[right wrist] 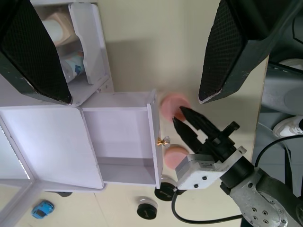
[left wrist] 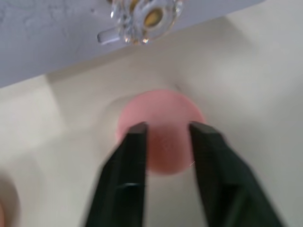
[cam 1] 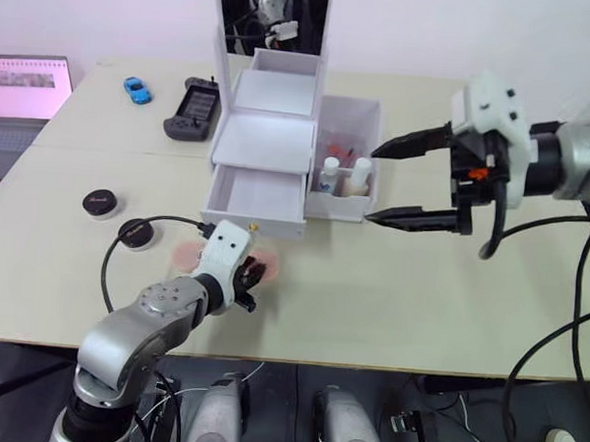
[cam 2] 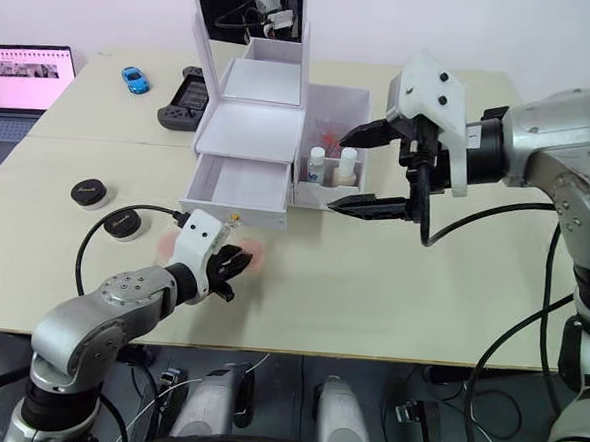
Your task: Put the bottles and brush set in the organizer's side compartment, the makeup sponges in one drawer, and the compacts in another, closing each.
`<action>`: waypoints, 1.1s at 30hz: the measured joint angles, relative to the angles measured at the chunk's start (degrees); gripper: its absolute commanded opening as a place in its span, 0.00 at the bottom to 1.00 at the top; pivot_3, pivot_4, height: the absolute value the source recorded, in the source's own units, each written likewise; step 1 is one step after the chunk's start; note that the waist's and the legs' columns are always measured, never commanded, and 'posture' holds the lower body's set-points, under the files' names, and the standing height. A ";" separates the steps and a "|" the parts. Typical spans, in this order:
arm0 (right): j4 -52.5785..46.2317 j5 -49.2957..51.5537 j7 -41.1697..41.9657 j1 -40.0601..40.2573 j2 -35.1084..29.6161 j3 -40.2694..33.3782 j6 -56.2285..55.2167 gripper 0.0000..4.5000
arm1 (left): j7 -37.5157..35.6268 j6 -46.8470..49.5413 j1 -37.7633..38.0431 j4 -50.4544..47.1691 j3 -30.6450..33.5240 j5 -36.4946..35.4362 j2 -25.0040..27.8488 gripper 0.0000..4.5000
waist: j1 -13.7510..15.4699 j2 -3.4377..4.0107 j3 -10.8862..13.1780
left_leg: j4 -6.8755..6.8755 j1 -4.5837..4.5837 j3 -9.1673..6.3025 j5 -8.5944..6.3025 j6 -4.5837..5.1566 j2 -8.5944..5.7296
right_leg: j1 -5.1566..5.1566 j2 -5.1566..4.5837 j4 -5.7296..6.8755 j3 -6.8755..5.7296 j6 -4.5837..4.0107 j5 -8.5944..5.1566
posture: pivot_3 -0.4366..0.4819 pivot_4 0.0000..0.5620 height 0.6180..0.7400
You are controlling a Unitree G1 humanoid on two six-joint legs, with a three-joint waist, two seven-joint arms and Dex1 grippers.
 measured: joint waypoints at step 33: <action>3.03 -3.72 1.97 2.54 -0.76 -0.24 -4.45 1.00 | 1.59 -1.88 -1.11 5.03 -4.73 5.39 -0.41 0.59 | -0.06 0.00 0.00 | 0.00 0.00 -0.03 0.00 0.00 0.00 | 0.00 0.03 0.01 -0.01 0.04 0.02 | 0.48 0.27 0.99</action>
